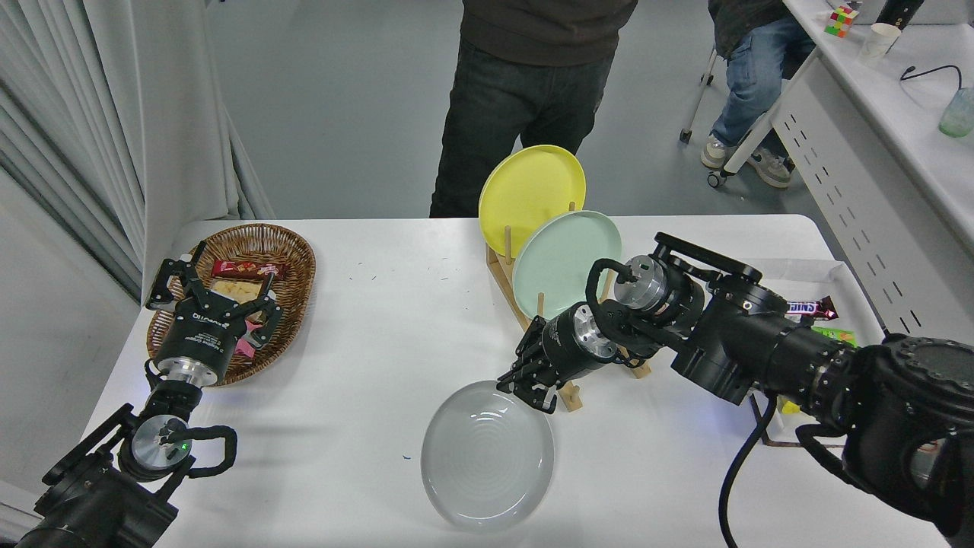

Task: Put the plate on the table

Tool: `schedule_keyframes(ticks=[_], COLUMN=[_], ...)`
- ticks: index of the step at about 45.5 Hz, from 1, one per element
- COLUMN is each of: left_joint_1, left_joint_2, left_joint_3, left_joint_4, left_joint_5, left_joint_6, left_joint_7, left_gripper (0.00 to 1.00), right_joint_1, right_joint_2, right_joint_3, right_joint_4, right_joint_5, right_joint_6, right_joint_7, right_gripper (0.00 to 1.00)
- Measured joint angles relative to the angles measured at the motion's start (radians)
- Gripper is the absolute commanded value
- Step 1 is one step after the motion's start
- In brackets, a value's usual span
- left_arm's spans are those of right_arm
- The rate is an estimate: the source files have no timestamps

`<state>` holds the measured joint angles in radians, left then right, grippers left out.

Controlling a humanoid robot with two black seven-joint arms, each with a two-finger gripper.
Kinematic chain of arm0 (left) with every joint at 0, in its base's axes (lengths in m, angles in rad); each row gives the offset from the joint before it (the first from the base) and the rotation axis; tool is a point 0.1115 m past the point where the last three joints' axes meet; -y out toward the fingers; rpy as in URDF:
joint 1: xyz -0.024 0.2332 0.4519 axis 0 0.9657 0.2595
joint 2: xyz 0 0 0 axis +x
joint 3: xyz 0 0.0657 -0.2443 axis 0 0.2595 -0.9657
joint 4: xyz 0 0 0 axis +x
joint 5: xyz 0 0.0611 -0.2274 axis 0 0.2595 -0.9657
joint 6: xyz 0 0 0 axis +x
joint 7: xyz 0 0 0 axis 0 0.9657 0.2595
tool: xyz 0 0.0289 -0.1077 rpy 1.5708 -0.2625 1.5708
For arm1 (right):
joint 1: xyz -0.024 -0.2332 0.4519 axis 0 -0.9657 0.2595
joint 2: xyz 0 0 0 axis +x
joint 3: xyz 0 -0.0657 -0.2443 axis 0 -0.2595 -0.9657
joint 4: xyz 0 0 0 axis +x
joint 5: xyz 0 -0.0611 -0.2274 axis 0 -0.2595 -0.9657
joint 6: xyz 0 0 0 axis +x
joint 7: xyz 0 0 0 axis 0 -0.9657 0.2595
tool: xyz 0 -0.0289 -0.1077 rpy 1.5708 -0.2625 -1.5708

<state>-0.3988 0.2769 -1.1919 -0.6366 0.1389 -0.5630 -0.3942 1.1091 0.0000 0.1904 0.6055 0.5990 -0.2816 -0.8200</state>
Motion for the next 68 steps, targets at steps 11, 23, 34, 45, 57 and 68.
schedule_keyframes(ticks=[11, 23, 34, 45, 57, 68], left_joint_1=[0.0, 0.0, 0.0, 0.0, 0.0, 0.0], left_joint_2=[0.0, 0.0, 0.0, 0.0, 0.0, 0.001], left_joint_3=[0.0, 0.0, 0.0, 0.0, 0.0, 0.0], left_joint_4=[0.0, 0.0, 0.0, 0.0, 0.0, 0.0], left_joint_5=[0.0, 0.0, 0.0, 0.0, 0.0, 0.0], left_joint_6=[0.0, 0.0, 0.0, 0.0, 0.0, 0.0], left_joint_7=[0.0, 0.0, 0.0, 0.0, 0.0, 0.0], left_gripper=[0.98, 0.98, 0.98, 0.98, 0.98, 0.98], right_joint_1=[0.0, 0.0, 0.0, 0.0, 0.0, 0.0], right_joint_2=[0.0, 0.0, 0.0, 0.0, 0.0, 0.0], right_joint_3=[0.001, 0.002, 0.002, 0.001, 0.001, 0.001], right_joint_4=[-0.006, -0.014, -0.025, -0.042, -0.057, -0.07], right_joint_5=[-0.001, -0.001, -0.003, -0.005, -0.006, -0.009], right_joint_6=[0.009, 0.017, 0.025, 0.051, 0.085, 0.134], right_joint_7=[-0.002, -0.004, -0.005, -0.006, -0.007, -0.007], right_gripper=[0.0, 0.0, 0.1, 0.1, 0.11, 0.37])
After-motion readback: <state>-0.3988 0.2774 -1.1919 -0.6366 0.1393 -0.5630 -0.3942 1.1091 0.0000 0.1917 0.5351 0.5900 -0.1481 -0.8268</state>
